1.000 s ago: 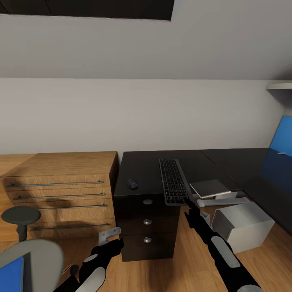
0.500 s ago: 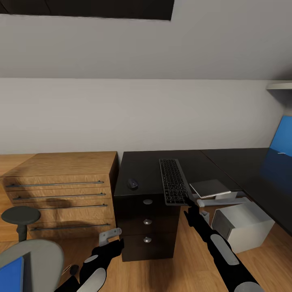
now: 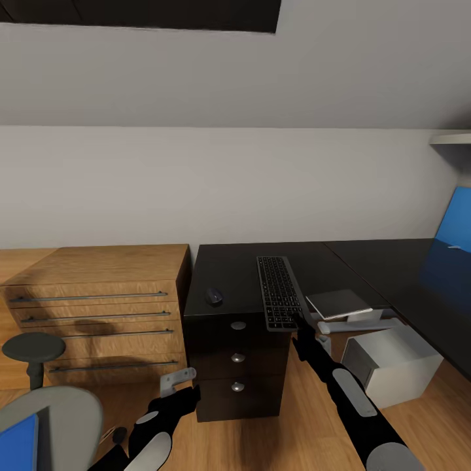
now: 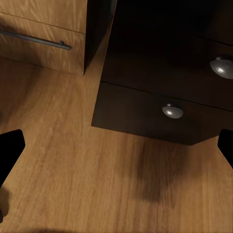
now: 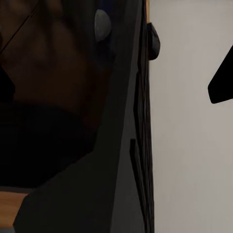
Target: In the bedroom, organize the workspace by keeping the computer under the desk, ensuring the monitor is on the desk, placing the keyboard on the desk next to the monitor, placing the mouse on the desk next to the keyboard, moving the folder from the swivel chair onto the desk next to the mouse, stacking the notebook on top of the folder with the pen on top of the notebook, and positioning the swivel chair next to the desk.
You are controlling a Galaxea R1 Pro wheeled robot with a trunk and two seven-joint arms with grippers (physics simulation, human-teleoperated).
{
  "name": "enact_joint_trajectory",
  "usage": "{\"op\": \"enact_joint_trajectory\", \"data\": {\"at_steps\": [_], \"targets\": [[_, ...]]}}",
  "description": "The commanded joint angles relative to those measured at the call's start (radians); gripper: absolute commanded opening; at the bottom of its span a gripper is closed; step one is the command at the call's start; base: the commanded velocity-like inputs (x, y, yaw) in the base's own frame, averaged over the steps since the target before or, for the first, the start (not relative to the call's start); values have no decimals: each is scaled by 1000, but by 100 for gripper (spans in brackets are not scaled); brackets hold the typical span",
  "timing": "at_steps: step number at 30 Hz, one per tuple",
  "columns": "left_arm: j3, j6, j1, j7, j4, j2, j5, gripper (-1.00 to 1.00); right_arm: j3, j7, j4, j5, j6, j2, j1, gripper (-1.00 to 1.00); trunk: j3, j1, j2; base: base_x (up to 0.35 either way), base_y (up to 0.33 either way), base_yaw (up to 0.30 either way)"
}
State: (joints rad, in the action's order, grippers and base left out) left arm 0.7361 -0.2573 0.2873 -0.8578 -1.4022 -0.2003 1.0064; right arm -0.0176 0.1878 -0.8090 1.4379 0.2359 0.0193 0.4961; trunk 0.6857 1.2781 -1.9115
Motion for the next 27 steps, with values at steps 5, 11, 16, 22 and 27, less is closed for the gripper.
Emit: {"op": "enact_joint_trajectory", "data": {"at_steps": [5, 11, 16, 22, 27], "targets": [[2, -4, 1, -6, -1, -1, 3, 100, -2, -11, 1, 9, 2, -1, 5, 100, 1, 0, -1, 0, 0, 0], [2, -4, 1, -7, -1, -1, 3, 100, -2, -13, -1, 8, 2, -1, 5, -100, 1, 0, -1, 0, 0, 0], [3, -4, 1, -7, -1, -1, 3, 100, -1, -13, -1, 9, 2, 0, 5, -100, 1, 0, -1, 0, 0, 0], [3, -4, 1, -7, -2, -1, 2, 100, 3, -11, -4, 10, 2, 2, 5, -100, -8, -12, 20, 0, 0, 0], [2, -4, 1, -7, -2, -1, 1, 100, 5, 2, -19, 11, 2, 2, 5, -100, -24, -31, 55, 0, 0, 0]]}}
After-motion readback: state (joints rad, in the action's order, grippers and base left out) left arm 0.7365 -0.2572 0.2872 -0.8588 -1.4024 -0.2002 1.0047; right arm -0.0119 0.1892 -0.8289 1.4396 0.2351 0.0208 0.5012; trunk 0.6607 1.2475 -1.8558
